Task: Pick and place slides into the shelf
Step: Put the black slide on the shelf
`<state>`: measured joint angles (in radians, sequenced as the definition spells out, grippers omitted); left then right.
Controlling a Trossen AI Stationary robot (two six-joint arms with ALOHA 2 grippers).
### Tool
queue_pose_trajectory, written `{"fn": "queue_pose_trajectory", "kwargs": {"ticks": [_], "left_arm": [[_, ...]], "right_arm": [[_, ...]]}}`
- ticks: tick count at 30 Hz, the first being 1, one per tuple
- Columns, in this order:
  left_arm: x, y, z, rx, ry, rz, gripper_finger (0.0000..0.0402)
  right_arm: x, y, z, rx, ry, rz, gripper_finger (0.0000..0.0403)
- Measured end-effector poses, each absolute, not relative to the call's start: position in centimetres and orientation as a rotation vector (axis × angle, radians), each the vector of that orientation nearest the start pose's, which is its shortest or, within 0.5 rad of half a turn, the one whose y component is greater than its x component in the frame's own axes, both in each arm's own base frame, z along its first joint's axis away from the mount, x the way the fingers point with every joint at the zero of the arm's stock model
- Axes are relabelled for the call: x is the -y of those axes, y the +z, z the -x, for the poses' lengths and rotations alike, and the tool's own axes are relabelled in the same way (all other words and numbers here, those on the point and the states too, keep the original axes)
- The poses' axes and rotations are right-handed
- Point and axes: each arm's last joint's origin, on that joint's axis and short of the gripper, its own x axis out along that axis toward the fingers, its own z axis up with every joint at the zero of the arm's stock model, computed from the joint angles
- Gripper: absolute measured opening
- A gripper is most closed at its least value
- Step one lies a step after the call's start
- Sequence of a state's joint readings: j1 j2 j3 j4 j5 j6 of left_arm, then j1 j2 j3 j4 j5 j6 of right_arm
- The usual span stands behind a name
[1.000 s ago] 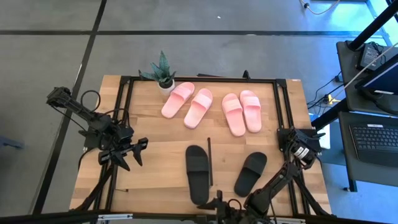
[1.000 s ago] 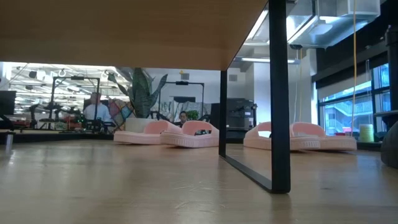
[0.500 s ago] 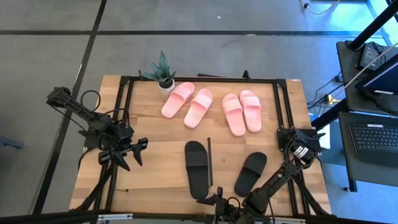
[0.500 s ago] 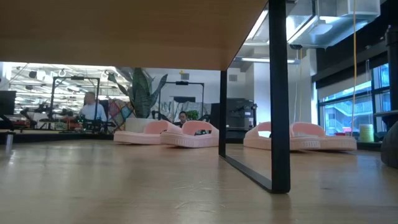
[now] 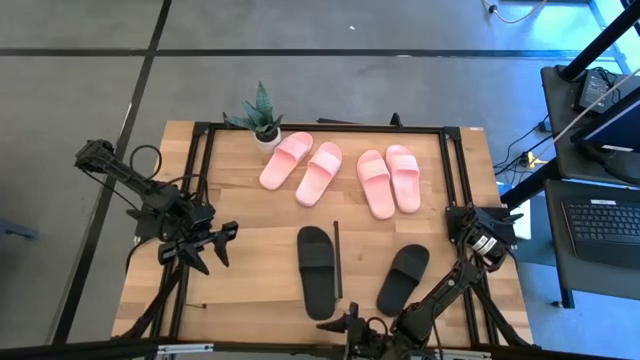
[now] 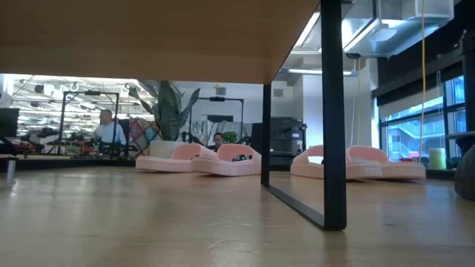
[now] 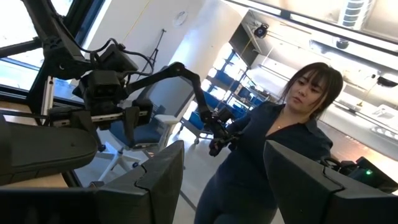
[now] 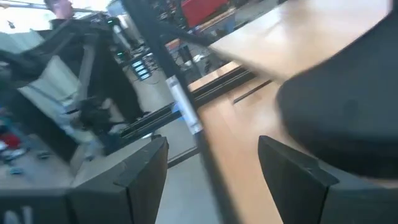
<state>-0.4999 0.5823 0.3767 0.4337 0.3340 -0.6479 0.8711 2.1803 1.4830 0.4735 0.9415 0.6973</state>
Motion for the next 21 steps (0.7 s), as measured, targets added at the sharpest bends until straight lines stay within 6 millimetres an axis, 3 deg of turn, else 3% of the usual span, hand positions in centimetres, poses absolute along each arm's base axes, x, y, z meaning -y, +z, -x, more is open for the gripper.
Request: {"fn": "queue_pose_trajectory", "kwargs": {"ticks": [7, 11, 14, 17, 21], "left_arm": [[7.7, 27.9, -12.2, -0.046, -0.877, 0.631, 0.0211], [7.7, 27.9, -12.2, -0.045, -0.877, 0.631, 0.0211], [7.7, 27.9, -12.2, -0.044, -0.874, 0.631, 0.0211], [7.7, 27.9, -12.2, -0.044, -0.873, 0.631, 0.0211], [7.7, 27.9, -12.2, -0.044, -0.873, 0.631, 0.0211]], "right_arm": [[-37.5, 18.9, -30.5, -0.194, 0.037, -0.772, 0.0249], [-37.8, 18.2, -29.7, -0.226, -0.033, -0.951, 0.0249], [-37.8, 18.1, -29.1, -0.253, -0.071, -0.976, 0.0249], [-37.0, 19.4, -28.0, -0.324, -0.117, -0.941, 0.0249], [-34.4, 23.3, -25.6, -0.46, -0.201, -0.898, 0.0249]]}}
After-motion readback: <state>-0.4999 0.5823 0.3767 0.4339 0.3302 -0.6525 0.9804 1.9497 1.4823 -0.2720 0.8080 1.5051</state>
